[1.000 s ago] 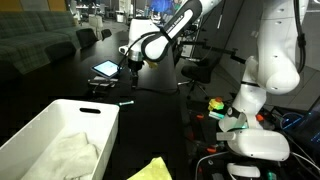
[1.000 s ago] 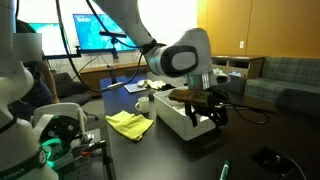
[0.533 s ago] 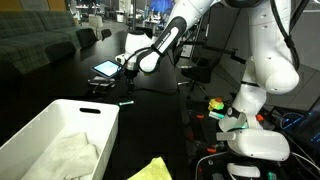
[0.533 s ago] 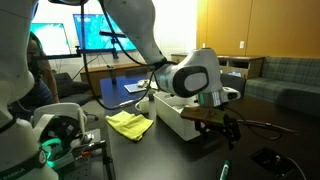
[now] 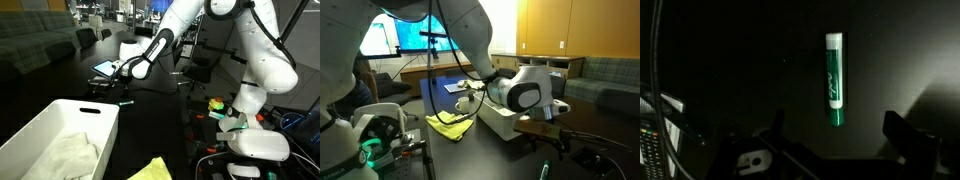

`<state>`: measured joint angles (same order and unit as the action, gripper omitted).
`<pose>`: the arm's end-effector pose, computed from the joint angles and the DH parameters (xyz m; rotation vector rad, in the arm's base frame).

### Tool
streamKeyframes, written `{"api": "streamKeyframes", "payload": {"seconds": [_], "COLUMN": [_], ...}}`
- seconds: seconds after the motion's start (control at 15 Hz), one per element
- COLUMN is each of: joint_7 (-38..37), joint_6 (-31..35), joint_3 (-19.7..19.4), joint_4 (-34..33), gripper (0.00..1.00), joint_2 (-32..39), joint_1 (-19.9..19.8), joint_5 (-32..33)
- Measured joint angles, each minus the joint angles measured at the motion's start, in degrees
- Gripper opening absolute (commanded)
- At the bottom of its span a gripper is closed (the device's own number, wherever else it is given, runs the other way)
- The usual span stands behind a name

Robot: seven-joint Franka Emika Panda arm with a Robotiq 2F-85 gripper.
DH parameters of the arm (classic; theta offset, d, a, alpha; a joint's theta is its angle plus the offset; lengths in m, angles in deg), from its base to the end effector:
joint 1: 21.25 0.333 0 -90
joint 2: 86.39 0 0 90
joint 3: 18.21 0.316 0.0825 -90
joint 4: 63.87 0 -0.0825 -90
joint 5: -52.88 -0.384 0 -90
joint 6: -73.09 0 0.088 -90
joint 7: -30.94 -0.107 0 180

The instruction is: Pick up the cloths from the table and put them in the box, then pick up the marker and the seal tape put them in the cup

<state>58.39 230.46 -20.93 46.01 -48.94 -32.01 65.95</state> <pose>0.6237 -0.1388 0.1646 2.8738 0.6718 0.1702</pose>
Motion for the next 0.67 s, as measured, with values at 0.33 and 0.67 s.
{"api": "streamKeyframes", "payload": {"seconds": [0.33,0.67], "joint_7": [3.48,6.66], "joint_6": [-0.75,-5.28], "joint_3": [3.12,5.33], "joint_4": [-5.37,-11.48], "gripper": [1.00,1.00], "joint_2": [5.26,10.11], "joint_1": [-4.11,-6.38], "joint_5": [-0.14,-0.79]}}
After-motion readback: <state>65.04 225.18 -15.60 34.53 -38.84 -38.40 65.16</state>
